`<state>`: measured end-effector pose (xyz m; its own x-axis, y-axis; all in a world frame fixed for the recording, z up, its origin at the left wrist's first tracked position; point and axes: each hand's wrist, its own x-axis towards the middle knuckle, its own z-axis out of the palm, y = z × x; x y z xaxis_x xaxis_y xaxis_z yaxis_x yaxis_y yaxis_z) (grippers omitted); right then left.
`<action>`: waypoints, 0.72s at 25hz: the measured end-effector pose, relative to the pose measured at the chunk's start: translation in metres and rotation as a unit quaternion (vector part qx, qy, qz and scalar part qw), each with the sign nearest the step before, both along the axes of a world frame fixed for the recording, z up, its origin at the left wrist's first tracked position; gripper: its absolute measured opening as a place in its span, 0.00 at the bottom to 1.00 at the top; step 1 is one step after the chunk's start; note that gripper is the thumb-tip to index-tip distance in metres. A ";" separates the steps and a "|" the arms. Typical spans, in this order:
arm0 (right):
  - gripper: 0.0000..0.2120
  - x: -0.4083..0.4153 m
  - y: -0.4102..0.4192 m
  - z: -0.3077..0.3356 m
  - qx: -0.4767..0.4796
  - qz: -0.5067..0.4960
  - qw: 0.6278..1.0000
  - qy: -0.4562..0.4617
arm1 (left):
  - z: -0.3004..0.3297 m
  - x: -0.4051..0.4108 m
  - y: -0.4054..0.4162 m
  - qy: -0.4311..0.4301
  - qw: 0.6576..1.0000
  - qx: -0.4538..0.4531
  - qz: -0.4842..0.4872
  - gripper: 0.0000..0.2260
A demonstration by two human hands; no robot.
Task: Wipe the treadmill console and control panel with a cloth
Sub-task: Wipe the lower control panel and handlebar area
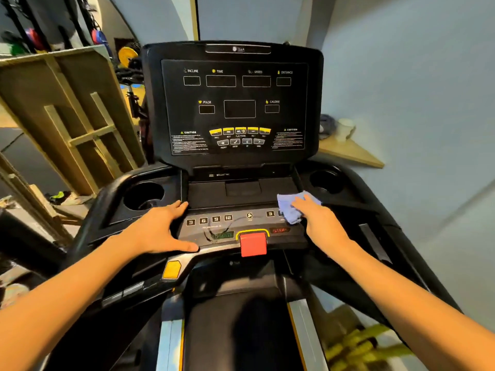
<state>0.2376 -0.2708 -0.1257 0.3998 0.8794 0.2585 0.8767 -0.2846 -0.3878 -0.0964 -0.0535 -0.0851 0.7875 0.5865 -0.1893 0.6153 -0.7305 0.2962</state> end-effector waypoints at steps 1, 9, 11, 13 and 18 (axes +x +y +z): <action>0.36 -0.003 -0.011 -0.017 0.006 0.015 0.999 -0.032 | -0.007 -0.001 -0.003 0.009 1.000 0.003 0.001 0.61; 0.25 -0.008 -0.053 -0.062 -0.003 0.029 0.985 -0.167 | -0.027 0.003 -0.009 0.004 0.999 0.030 0.022 0.65; 0.23 -0.018 -0.053 -0.061 0.017 0.021 0.987 -0.156 | -0.028 0.001 -0.010 -0.001 0.999 0.025 0.026 0.65; 0.24 -0.029 -0.044 -0.055 0.034 -0.015 0.992 -0.118 | -0.028 -0.001 -0.012 -0.010 0.999 0.020 0.028 0.64; 0.24 -0.052 -0.010 -0.057 0.036 -0.074 0.991 -0.104 | -0.025 -0.007 -0.013 -0.016 0.999 0.019 0.023 0.62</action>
<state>0.1860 -0.2812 -0.1831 0.4557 0.7913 0.4078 0.8900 -0.3951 -0.2277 -0.1032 -0.0660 -0.1104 0.7651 0.6280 -0.1421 0.6389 -0.7130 0.2889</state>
